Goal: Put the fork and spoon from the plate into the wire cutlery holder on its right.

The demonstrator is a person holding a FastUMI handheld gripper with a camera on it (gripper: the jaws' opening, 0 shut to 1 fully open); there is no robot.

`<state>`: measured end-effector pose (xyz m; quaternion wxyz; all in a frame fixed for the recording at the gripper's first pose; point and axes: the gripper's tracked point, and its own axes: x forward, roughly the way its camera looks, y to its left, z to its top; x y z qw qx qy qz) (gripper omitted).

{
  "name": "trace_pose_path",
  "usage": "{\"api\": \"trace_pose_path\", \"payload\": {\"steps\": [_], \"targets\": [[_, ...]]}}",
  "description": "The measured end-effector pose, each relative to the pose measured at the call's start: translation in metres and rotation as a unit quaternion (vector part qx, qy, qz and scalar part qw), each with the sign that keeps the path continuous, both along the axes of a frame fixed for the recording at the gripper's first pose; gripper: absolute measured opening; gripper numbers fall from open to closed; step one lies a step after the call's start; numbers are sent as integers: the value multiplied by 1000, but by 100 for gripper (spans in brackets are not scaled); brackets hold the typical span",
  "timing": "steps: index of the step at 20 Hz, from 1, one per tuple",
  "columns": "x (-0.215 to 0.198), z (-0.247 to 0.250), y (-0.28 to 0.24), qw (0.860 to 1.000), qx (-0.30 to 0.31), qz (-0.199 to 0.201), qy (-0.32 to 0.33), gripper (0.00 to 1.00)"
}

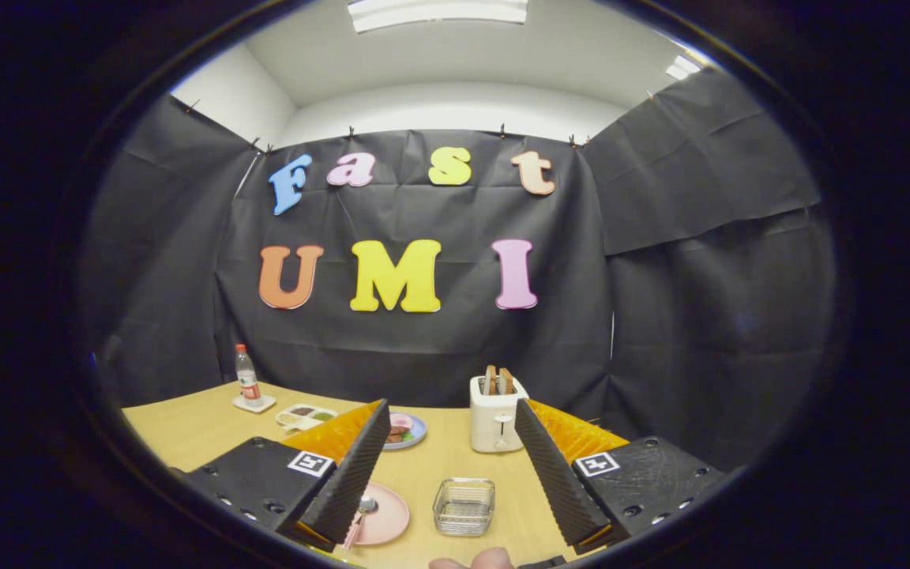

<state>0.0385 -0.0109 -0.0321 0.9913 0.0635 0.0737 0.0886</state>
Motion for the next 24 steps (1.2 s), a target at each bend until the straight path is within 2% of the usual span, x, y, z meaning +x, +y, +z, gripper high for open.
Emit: {"api": "trace_pose_path", "payload": {"steps": [2,5,11,15,18,21,24], "targets": [[-1,0,7,1000,-6,12,21,95],[-4,-14,32,995,-25,55,84,95],[-18,-55,72,969,-72,121,205,96],[-33,-96,91,940,-106,144,291,95],[-43,-110,93,919,-105,155,347,96],[-60,-127,103,887,-83,159,425,96],[-80,-147,103,851,-92,158,492,95]]}}
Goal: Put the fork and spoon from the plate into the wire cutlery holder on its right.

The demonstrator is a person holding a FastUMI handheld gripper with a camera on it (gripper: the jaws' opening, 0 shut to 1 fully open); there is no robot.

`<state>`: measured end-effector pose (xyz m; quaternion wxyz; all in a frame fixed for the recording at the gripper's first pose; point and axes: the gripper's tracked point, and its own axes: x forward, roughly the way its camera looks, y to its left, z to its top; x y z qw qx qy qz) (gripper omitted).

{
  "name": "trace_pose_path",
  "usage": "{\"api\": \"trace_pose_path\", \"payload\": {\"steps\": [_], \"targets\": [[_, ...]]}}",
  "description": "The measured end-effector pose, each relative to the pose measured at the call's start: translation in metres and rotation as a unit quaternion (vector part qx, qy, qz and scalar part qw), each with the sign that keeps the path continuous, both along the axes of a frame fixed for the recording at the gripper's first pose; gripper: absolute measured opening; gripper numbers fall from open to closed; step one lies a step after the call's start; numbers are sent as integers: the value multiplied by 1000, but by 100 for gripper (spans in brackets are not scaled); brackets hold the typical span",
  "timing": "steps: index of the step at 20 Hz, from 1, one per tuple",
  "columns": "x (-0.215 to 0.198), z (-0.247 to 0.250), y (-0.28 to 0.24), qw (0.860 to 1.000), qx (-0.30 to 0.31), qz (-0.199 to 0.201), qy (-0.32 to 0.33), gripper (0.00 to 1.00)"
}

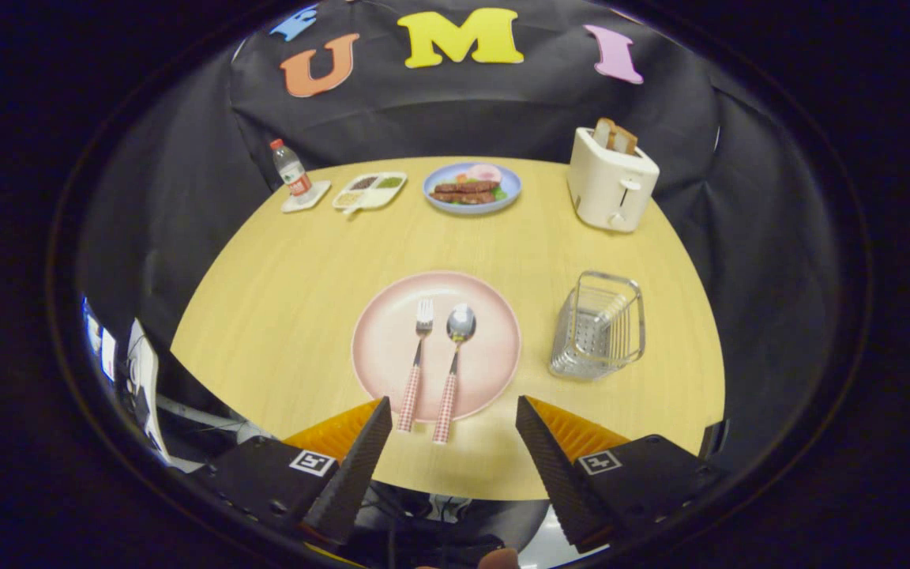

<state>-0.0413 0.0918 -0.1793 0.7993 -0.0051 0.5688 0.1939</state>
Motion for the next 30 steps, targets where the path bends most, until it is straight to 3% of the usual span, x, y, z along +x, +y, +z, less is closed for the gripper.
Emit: {"api": "trace_pose_path", "payload": {"steps": [4,9,18,24,26,29,30], "targets": [[-18,-22,3,998,-23,-3,67,96],[-18,-43,3,994,-73,26,81,97],[-20,-75,8,988,-98,24,118,82],[-20,-81,16,986,-89,21,142,46],[-21,-80,16,986,-90,33,140,46],[-21,-82,12,984,-99,28,146,15],[-22,-81,10,983,-100,29,150,17]]}}
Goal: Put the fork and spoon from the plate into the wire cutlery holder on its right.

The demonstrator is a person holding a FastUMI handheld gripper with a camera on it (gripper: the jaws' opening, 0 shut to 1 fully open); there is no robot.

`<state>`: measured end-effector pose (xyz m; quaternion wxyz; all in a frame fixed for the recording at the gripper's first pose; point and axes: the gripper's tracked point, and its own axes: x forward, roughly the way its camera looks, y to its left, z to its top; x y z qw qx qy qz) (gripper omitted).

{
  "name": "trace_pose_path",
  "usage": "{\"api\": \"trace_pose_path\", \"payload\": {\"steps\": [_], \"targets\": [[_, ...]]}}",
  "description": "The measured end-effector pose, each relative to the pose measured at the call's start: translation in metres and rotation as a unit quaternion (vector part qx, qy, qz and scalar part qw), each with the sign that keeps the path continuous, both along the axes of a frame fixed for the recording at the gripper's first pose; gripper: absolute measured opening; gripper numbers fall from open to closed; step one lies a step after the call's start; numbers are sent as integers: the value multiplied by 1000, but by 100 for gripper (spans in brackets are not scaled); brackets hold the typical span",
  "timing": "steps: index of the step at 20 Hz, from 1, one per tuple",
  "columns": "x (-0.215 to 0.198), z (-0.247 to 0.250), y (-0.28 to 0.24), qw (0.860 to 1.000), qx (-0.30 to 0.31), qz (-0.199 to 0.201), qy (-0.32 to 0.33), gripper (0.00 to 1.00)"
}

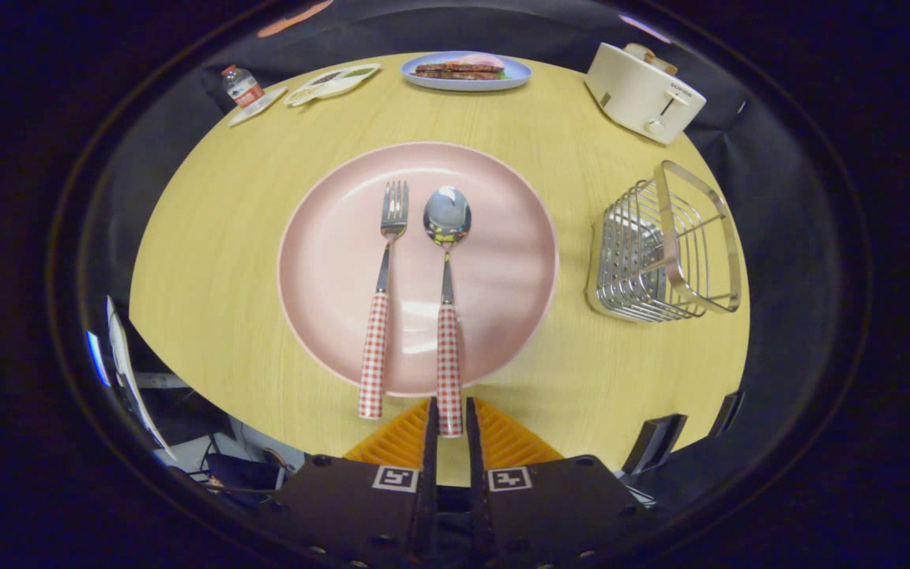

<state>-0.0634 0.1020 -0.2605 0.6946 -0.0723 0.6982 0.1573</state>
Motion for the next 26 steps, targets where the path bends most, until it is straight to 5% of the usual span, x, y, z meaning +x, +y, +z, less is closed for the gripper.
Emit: {"api": "trace_pose_path", "payload": {"steps": [3,11,17,26], "targets": [[1,4,-3,1000,1,8,-3,6],[10,48,-17,998,21,38,-39,6],[29,101,-44,997,37,23,-69,0],[48,164,-135,997,-36,-9,-70,0]]}}
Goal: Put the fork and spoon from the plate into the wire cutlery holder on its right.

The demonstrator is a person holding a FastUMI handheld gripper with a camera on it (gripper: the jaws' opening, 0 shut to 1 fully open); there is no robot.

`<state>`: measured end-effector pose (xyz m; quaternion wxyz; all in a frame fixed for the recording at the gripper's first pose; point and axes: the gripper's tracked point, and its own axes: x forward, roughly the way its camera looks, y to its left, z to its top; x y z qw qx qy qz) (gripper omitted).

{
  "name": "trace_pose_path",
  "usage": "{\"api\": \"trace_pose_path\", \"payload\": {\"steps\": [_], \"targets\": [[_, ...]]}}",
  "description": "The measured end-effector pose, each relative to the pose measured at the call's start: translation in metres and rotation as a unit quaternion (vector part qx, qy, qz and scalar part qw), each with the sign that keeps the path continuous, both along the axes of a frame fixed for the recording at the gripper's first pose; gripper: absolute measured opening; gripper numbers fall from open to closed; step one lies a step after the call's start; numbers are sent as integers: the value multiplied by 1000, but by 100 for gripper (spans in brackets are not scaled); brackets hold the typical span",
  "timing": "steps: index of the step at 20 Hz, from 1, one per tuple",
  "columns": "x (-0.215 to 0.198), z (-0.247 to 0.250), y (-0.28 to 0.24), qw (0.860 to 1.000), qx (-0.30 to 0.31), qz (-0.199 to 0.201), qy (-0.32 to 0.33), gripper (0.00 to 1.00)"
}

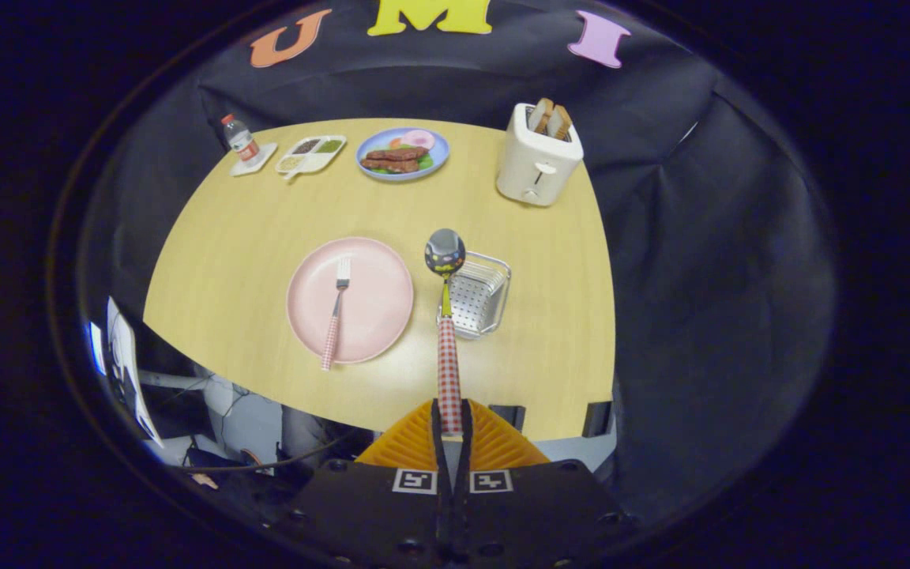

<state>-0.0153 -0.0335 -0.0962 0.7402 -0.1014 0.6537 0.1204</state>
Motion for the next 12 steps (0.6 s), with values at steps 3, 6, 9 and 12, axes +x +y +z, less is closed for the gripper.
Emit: {"api": "trace_pose_path", "payload": {"steps": [3,6,9,12], "targets": [[1,-13,-15,999,-8,-17,33,0],[1,-29,-15,997,3,-36,74,0],[4,-37,-15,994,3,-50,100,1],[13,-40,-15,993,-9,-50,103,1]]}}
